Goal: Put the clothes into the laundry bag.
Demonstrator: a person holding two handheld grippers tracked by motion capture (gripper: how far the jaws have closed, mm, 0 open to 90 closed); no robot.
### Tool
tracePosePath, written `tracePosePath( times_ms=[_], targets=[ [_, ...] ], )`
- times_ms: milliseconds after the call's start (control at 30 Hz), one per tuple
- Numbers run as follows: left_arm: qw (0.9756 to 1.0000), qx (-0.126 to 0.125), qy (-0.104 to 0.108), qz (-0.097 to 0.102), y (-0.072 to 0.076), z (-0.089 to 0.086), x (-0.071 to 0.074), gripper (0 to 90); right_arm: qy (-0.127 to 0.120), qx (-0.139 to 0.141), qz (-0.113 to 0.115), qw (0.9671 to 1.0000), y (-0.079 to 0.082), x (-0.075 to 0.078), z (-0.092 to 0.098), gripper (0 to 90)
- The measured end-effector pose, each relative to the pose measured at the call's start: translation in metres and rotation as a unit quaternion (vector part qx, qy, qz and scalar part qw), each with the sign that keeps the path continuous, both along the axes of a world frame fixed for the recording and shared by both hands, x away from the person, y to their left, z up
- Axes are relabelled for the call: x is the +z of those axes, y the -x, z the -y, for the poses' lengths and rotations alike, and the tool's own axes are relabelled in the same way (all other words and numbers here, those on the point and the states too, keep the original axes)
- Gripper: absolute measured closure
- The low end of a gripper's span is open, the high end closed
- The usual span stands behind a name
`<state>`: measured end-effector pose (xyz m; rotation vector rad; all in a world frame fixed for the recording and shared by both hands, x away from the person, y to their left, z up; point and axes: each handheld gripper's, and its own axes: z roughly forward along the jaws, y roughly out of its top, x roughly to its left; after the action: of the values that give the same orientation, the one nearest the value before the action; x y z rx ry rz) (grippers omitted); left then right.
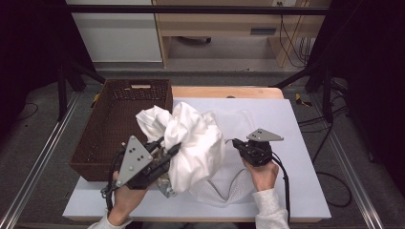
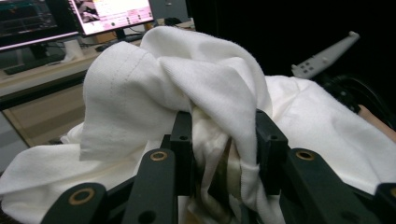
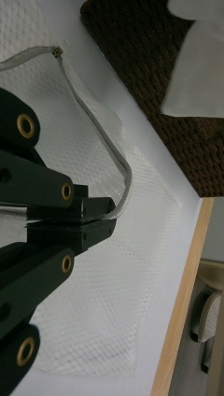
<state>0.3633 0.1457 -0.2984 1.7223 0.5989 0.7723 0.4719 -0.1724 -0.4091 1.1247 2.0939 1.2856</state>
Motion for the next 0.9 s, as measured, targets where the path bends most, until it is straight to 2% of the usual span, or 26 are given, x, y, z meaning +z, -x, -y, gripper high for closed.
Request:
tracePosePath(
  times_ms=[100,133,167,200,233,267,300,333,367,400,433,500,567,600,700,767,900],
  targets=[
    [0.9999,-0.012,-0.001,-0.006,0.004,0.007,-0.007,65.5,-0.001,-0.001,0.001,1.0000,0.000,0.000,0.000,88.9],
    [0.9996,-0.024,-0.003,-0.014,0.006,0.014,-0.016,65.5,-0.002,-0.001,0.001,1.0000,-0.001,0.000,0.000,89.0],
    [0.9996,-0.024,-0.003,-0.014,0.006,0.014,-0.016,65.5,-0.002,-0.001,0.001,1.0000,-0.002,0.000,-0.001,89.0],
    [0.9993,-0.030,0.000,-0.024,0.006,0.019,-0.023,65.5,-0.002,-0.002,0.001,1.0000,-0.002,0.000,-0.001,89.0],
    [0.9993,-0.030,0.000,-0.024,0.006,0.019,-0.023,65.5,-0.002,-0.002,0.001,1.0000,-0.002,0.000,-0.001,89.0],
    [0.9992,-0.031,0.000,-0.026,0.006,0.023,-0.032,65.5,-0.001,-0.002,0.000,1.0000,-0.002,0.000,-0.001,89.0],
    [0.9992,-0.031,0.000,-0.026,0.006,0.023,-0.032,65.5,-0.001,-0.002,0.000,1.0000,-0.002,0.000,-0.001,89.0],
    [0.9991,-0.032,-0.003,-0.030,0.007,0.026,-0.037,65.5,0.000,-0.003,0.000,1.0000,-0.001,0.000,-0.001,89.0],
    [0.9982,-0.041,-0.007,-0.042,0.011,0.030,-0.046,65.5,-0.001,-0.003,0.001,1.0000,-0.002,-0.001,-0.001,88.9],
    [0.9982,-0.041,-0.007,-0.042,0.011,0.030,-0.046,65.5,0.001,-0.003,0.001,1.0000,-0.002,-0.001,-0.001,88.9],
    [0.9971,-0.052,-0.012,-0.053,0.013,0.033,-0.056,65.5,0.001,-0.004,0.002,1.0000,-0.003,-0.001,-0.001,88.9],
    [0.9963,-0.059,-0.012,-0.061,0.014,0.035,-0.060,65.5,0.000,-0.005,0.001,1.0000,-0.003,-0.002,-0.001,88.9],
    [0.9939,-0.076,-0.023,-0.077,0.019,0.040,-0.072,65.3,0.002,-0.004,0.000,1.0000,-0.004,-0.003,-0.003,88.9],
    [0.9939,-0.076,-0.023,-0.077,0.019,0.040,-0.072,65.3,0.003,-0.005,-0.001,1.0000,-0.004,-0.003,-0.004,88.9],
    [0.9908,-0.095,-0.039,-0.088,0.025,0.047,-0.084,65.2,0.004,-0.002,0.001,1.0000,-0.004,-0.004,-0.005,88.9],
    [0.9883,-0.107,-0.043,-0.099,0.025,0.053,-0.091,65.1,0.003,0.000,-0.001,1.0000,-0.004,-0.005,-0.007,88.9],
    [0.9857,-0.112,-0.060,-0.110,0.019,0.068,-0.104,65.0,0.005,0.003,-0.002,1.0000,-0.003,-0.006,-0.009,88.9]
  ],
)
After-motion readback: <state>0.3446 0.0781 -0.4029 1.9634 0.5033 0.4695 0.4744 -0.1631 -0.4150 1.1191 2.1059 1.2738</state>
